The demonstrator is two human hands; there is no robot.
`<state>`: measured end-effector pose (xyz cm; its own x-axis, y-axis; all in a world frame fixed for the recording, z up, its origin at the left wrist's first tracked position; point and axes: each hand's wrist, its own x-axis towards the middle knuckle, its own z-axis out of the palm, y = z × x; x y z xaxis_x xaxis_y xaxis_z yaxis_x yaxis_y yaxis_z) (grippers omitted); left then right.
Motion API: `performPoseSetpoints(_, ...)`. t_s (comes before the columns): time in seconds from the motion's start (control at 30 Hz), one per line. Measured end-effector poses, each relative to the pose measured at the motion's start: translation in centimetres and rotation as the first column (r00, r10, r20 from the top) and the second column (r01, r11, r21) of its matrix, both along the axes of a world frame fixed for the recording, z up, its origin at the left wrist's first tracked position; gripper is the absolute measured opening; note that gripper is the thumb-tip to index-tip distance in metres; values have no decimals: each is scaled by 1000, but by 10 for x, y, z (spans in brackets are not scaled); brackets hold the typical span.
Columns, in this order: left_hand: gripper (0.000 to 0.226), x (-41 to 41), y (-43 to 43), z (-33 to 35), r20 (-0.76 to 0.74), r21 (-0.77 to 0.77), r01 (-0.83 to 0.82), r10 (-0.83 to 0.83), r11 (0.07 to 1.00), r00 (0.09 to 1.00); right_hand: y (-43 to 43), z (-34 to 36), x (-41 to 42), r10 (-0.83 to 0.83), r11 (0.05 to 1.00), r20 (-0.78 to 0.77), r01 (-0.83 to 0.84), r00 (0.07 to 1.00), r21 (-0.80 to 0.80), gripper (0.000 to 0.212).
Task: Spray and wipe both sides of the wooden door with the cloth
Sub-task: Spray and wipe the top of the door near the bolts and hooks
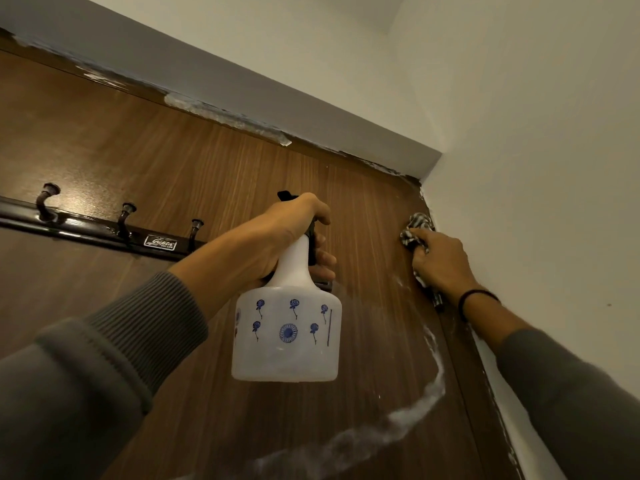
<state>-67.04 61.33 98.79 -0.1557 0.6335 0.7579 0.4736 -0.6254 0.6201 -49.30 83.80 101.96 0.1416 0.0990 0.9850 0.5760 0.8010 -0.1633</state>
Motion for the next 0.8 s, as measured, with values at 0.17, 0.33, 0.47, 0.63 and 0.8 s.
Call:
performPoseSetpoints(0.17,24,3,-4,-3,13,-15,-23,23,1000,1000,10,-51,-4,-120,983,-36,124,992,137,35)
performPoseSetpoints(0.33,26,11,-9,-12,45,-59,-33,35,998,998,-2,-79,8,-124,990,42,121,991,71,34)
performPoseSetpoints(0.47,27,19,-5,-31,9,-67,-34,35,997,999,-23,-89,27,-61,996,165,71,984,-58,38)
performPoseSetpoints(0.63,27,27,13,-51,-4,-111,40,-40,993,999,-33,-89,52,66,997,37,-64,997,-32,37)
performPoseSetpoints(0.8,31,37,29,-62,6,-71,-19,19,997,1000,-40,-92,41,237,968,-45,-232,971,91,33)
